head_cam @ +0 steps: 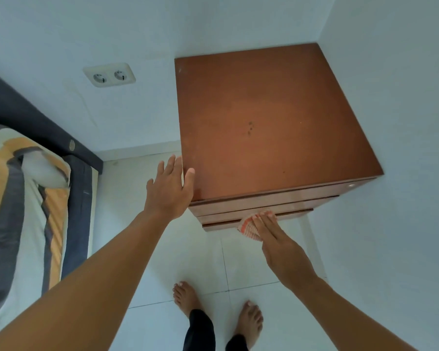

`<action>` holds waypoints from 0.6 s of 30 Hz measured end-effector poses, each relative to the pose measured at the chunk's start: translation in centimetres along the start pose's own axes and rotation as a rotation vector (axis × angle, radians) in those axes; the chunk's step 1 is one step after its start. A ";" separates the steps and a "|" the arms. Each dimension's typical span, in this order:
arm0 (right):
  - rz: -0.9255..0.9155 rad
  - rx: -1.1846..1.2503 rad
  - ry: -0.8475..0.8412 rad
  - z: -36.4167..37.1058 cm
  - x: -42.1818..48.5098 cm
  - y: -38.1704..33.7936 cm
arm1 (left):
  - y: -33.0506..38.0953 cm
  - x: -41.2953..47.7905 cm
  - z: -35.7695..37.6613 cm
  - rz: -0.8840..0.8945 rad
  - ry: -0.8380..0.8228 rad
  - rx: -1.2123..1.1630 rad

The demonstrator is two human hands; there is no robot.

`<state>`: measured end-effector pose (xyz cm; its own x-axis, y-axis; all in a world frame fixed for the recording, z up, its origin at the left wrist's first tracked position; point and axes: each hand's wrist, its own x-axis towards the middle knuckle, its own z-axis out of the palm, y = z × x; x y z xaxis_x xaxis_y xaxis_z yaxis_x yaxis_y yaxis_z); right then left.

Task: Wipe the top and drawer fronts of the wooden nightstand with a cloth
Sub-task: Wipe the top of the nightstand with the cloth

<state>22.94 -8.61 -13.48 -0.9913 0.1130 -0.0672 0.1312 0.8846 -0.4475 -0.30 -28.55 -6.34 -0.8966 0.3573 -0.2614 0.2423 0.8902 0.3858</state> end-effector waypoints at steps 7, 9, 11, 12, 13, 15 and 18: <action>-0.083 0.058 0.216 -3.9 4.0 -1.6 | -0.8 -0.4 0.0 -0.030 -0.025 0.021; -0.071 0.075 0.248 -5.2 7.1 -2.0 | -0.5 0.2 -0.8 -0.018 -0.014 0.013; -0.050 0.091 0.272 -6.6 10.6 -2.4 | -0.2 1.0 -1.5 0.001 -0.002 0.002; -0.044 0.099 0.280 -7.4 12.6 -2.7 | 0.0 1.6 -1.9 0.012 0.006 -0.006; -0.043 0.107 0.280 -8.0 14.6 -2.9 | 0.1 2.3 -2.2 0.023 0.015 -0.012; -0.052 0.111 0.246 -9.2 19.0 -3.5 | 0.5 3.9 -3.0 0.045 0.030 -0.009; -0.083 0.087 0.204 -10.6 25.5 -4.7 | 0.7 7.3 -4.2 0.055 0.036 -0.011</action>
<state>-3.08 -5.09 -3.62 -0.9789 0.1381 0.1503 0.0406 0.8533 -0.5199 -8.20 -26.48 -4.27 -0.8952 0.3945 -0.2074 0.2873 0.8664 0.4084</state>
